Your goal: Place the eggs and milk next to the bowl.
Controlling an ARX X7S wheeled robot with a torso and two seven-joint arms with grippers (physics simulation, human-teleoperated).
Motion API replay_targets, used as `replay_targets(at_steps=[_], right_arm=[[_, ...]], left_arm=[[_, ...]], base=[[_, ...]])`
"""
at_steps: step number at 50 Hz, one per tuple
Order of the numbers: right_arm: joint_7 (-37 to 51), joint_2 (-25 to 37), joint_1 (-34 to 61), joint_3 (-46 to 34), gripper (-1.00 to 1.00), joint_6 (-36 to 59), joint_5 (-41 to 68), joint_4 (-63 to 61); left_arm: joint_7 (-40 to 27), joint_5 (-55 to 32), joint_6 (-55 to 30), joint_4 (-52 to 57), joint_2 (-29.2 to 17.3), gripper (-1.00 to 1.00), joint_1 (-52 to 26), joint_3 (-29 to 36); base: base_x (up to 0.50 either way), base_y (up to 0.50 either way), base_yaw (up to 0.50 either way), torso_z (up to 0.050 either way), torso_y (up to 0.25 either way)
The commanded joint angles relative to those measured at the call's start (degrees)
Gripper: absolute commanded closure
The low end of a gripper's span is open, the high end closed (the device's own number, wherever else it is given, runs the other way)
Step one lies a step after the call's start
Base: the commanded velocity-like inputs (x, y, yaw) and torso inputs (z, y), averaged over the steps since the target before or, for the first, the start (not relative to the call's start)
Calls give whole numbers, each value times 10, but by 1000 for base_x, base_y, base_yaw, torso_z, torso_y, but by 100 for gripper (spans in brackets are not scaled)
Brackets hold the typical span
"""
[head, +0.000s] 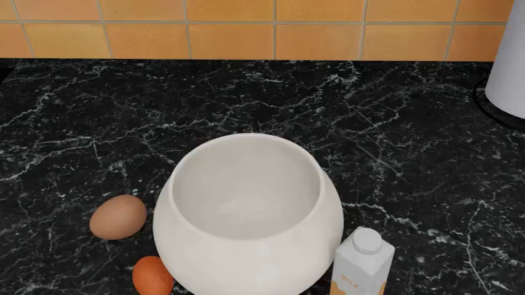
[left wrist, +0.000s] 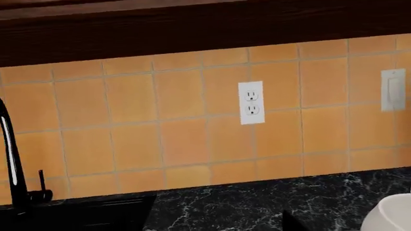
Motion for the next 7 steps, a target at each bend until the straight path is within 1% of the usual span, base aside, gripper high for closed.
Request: replay_targets(at_steps=[1,7], right_arm=[[-50,-44,-35,136,-100,48,0,16],[-88,-70,-52,198,-100,71,-8,16]], left_arm=[[1,-87,10,-23,8,-100,49,-176],[16,-91,16,-27,21,-100,75,-235]], base=[[0,0,0,0,0],[0,0,0,0,0]])
